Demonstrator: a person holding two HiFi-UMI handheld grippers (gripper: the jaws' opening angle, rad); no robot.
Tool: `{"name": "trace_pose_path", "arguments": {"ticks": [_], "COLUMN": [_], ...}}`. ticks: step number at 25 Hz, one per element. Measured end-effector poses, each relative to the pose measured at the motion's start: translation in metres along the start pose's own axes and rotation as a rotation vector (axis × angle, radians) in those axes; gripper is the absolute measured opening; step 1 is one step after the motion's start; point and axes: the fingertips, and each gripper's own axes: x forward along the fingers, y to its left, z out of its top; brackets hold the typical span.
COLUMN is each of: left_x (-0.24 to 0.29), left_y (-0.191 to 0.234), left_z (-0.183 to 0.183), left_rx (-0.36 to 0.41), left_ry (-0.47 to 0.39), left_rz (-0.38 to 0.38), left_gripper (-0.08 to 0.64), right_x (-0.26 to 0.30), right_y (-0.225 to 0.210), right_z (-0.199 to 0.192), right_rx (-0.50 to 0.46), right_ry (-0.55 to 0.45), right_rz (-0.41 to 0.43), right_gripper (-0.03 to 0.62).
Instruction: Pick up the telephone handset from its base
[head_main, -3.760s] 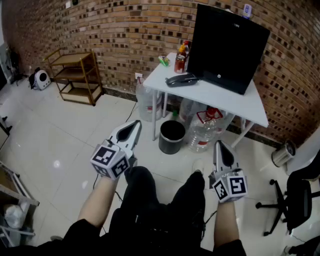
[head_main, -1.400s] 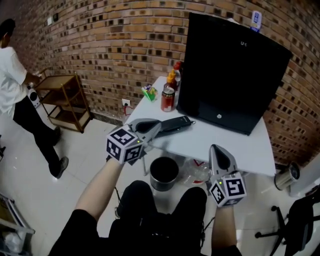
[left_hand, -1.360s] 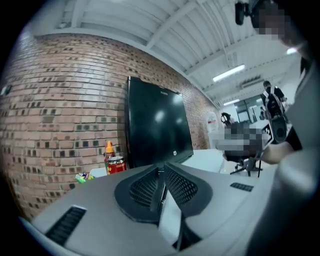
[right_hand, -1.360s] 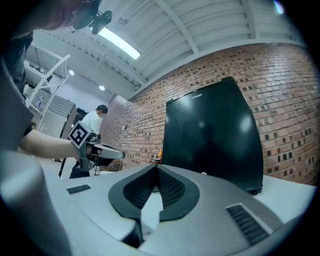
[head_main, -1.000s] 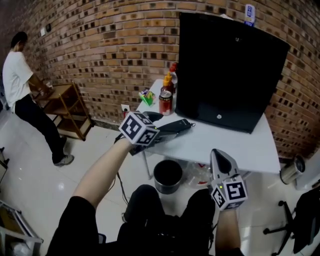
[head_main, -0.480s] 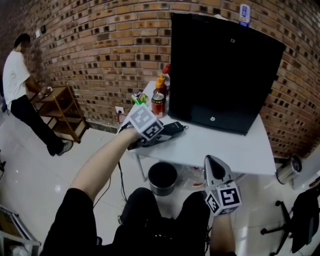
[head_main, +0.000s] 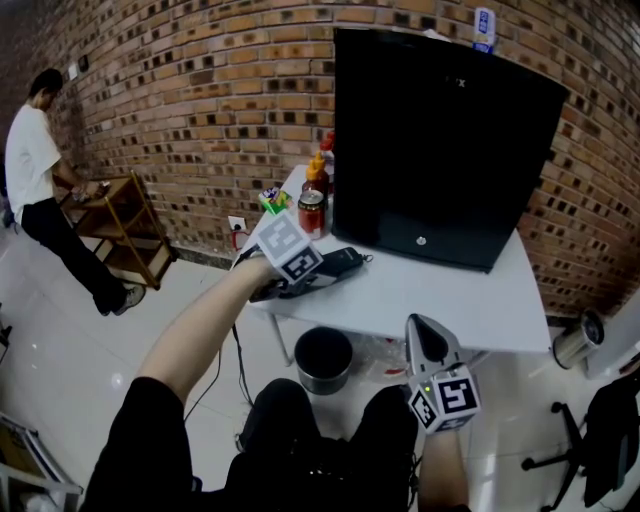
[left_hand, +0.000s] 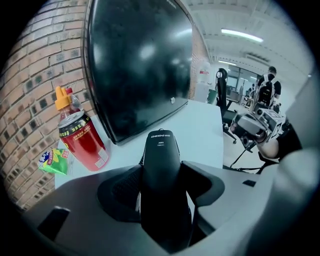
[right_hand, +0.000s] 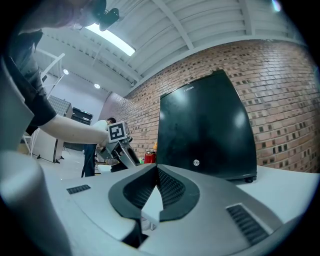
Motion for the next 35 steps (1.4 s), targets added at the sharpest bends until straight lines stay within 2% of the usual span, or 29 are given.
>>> {"name": "trace_pose_path", "arguments": {"ticks": [5, 9, 15, 21, 26, 28, 31, 35], "left_x": [-0.005, -0.006, -0.006, -0.013, -0.012, -0.012, -0.015, -0.023], "left_y": [-0.001, -0.003, -0.004, 0.005, 0.005, 0.004, 0.005, 0.009], "left_z": [0.0, -0.001, 0.004, 0.0, -0.003, -0.001, 0.001, 0.001], "left_rx": [-0.021, 0.002, 0.03, -0.013, 0.081, 0.055, -0.024, -0.04], "left_ry": [-0.074, -0.119, -0.139, -0.167, -0.121, -0.143, -0.185, -0.2], "left_rz": [0.002, 0.009, 0.009, 0.011, 0.072, 0.048, 0.002, 0.001], "left_gripper": [0.253, 0.253, 0.252, 0.252, 0.252, 0.252, 0.252, 0.25], "right_x": [0.006, 0.011, 0.014, 0.017, 0.018, 0.02, 0.02, 0.019], "right_y": [-0.004, -0.01, -0.012, -0.008, -0.008, -0.006, -0.002, -0.003], "right_z": [0.004, 0.014, 0.014, 0.007, 0.007, 0.006, 0.004, 0.005], "right_rx": [-0.017, -0.033, -0.034, -0.023, -0.018, -0.02, -0.021, -0.014], "right_ry": [0.007, 0.004, -0.009, 0.006, 0.007, 0.003, 0.007, 0.01], "right_rz": [0.004, -0.011, -0.017, -0.018, -0.022, -0.009, 0.003, -0.011], "right_gripper": [0.009, 0.009, 0.009, 0.009, 0.009, 0.009, 0.009, 0.009]}}
